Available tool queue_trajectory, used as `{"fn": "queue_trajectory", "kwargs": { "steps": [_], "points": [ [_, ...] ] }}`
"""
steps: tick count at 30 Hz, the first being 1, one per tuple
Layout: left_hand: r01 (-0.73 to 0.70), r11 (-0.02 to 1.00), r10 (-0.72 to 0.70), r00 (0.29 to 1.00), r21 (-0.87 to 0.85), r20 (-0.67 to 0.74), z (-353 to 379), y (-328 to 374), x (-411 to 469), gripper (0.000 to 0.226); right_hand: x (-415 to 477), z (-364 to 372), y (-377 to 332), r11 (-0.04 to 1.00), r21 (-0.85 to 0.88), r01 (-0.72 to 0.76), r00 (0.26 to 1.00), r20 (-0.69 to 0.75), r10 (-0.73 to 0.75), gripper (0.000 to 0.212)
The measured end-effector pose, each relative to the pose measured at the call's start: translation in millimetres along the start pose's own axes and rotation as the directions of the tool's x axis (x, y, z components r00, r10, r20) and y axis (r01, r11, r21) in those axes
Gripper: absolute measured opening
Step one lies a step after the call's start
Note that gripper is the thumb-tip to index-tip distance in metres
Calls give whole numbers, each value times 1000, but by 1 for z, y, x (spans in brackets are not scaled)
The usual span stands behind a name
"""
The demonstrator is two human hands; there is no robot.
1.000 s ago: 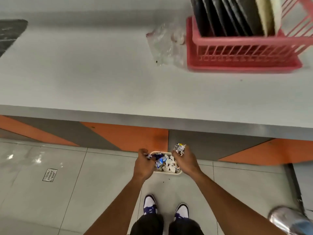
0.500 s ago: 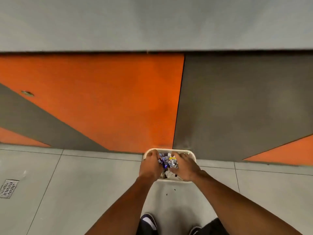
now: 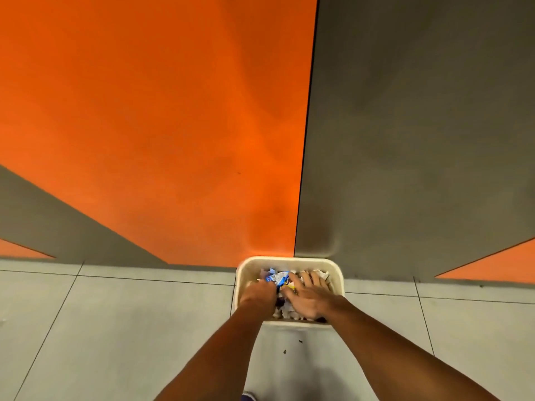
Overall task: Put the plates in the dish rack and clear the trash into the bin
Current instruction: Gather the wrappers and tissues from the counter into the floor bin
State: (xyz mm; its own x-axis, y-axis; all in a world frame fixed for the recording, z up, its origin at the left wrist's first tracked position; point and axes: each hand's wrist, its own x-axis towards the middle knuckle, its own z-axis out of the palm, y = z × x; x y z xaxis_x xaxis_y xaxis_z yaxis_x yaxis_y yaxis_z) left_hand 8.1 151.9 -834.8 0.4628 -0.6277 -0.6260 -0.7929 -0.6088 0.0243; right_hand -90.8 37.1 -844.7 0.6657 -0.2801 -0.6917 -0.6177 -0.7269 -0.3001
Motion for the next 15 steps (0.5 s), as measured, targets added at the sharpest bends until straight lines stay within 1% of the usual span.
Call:
{"fn": "queue_trajectory", "kwargs": {
  "steps": [2,5,8,12,15],
  "points": [
    [3,999,-2,1000,-54,27,-5,-3,-6,25,-8,-10,-3,999,-24,47,999,-7,-47,66],
    [7,985,0,999,-170,42,-20,-7,-22,29,-26,-27,-8,992,-80,99,990,-97,-106,69],
    [76,962,-66,997,-261,47,-42,-11,-45,37,-52,-43,-15,986,-116,120,981,-136,-135,71],
    [139,945,-128,990,-295,59,-73,-12,-76,42,-93,-75,-26,986,-121,111,972,-196,-133,65],
    [116,940,-110,993,-321,36,-99,-10,-103,41,-125,-99,-33,993,-95,77,968,-230,-97,61]
  ]
}}
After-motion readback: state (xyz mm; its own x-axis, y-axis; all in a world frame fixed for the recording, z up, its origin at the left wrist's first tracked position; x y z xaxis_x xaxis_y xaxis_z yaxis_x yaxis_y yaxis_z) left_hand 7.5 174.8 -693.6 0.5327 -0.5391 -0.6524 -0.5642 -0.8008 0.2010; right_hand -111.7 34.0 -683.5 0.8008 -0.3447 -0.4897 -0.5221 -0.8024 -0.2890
